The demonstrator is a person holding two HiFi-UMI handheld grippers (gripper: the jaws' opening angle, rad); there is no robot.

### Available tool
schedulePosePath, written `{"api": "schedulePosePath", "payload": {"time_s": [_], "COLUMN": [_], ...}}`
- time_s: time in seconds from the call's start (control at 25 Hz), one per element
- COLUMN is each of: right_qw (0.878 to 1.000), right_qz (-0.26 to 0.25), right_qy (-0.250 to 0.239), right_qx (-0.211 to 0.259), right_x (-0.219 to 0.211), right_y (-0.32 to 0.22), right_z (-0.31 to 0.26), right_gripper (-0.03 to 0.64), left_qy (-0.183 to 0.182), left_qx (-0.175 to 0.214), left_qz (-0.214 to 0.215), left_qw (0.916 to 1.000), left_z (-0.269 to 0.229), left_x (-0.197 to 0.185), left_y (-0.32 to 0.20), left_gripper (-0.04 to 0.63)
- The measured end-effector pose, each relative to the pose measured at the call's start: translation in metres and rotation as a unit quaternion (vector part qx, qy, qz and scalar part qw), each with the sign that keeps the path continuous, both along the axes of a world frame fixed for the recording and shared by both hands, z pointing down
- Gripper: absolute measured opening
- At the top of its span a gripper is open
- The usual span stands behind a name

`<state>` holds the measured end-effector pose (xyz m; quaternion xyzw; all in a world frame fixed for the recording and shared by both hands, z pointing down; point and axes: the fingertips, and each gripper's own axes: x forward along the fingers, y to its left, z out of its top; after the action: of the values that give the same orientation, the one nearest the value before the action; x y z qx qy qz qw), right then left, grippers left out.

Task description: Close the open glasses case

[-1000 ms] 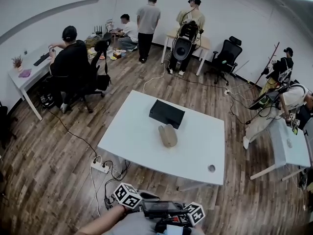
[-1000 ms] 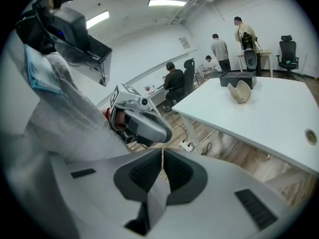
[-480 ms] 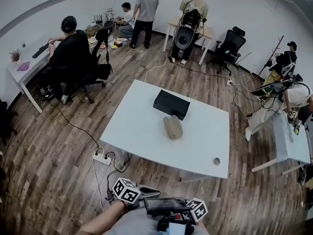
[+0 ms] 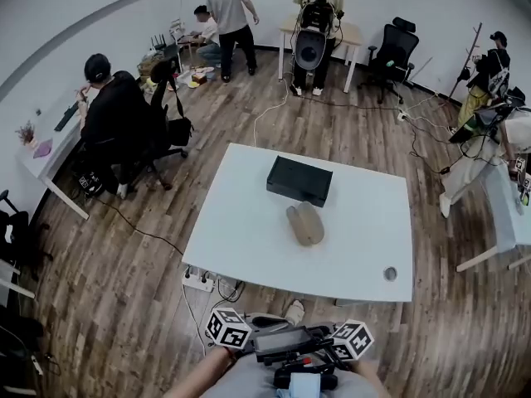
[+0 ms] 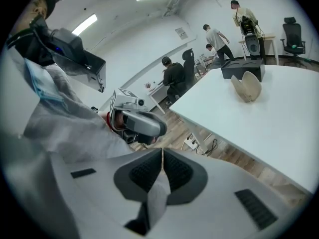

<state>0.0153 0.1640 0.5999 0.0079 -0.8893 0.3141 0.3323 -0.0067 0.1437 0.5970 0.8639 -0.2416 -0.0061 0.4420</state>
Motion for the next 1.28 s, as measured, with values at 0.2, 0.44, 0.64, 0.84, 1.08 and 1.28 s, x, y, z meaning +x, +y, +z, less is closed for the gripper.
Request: {"api": "schedulePosePath", "payload": {"time_s": [0.2,0.44,0.64,0.84,1.08,1.28], "right_qw": [1.000,0.999,0.997,0.992,0.980,0.968], "right_qz": [0.009,0.043,0.073,0.121,0.198,0.247], "right_qy": [-0.003,-0.024,-0.037,-0.037,-0.020,-0.008], "right_qx": [-0.005,-0.007,-0.011,-0.009,-0.024,-0.033], "right_x": [-0.001,0.013,0.016,0.032,0.048,0.063], "right_y": [-0.055,-0.125,-0.157,-0.178,-0.182,-0.182], "right_z": [-0.005,-0.011,-0.008,-0.010,-0.010,-0.005], "right_gripper": [0.031,0.031,0.031,0.031,0.031,0.031], "left_qy": [-0.013,-0.047,-0.206,-0.351,-0.483,-0.525], "left_qx": [-0.005,0.092,0.273,0.346,0.404,0.432], "left_qz": [0.022,0.046,0.151,0.270,0.417,0.510], "left_qw": [0.9997,0.9936,0.9276,0.8271,0.6558,0.5273], "left_z": [0.002,-0.032,-0.059,-0.037,0.024,0.070], "left_x": [-0.001,-0.003,-0.021,-0.027,-0.039,-0.029], "left_y": [-0.047,-0.141,-0.227,-0.293,-0.333,-0.354], "left_gripper": [0.020,0.020,0.020,0.119,0.176,0.138]}}
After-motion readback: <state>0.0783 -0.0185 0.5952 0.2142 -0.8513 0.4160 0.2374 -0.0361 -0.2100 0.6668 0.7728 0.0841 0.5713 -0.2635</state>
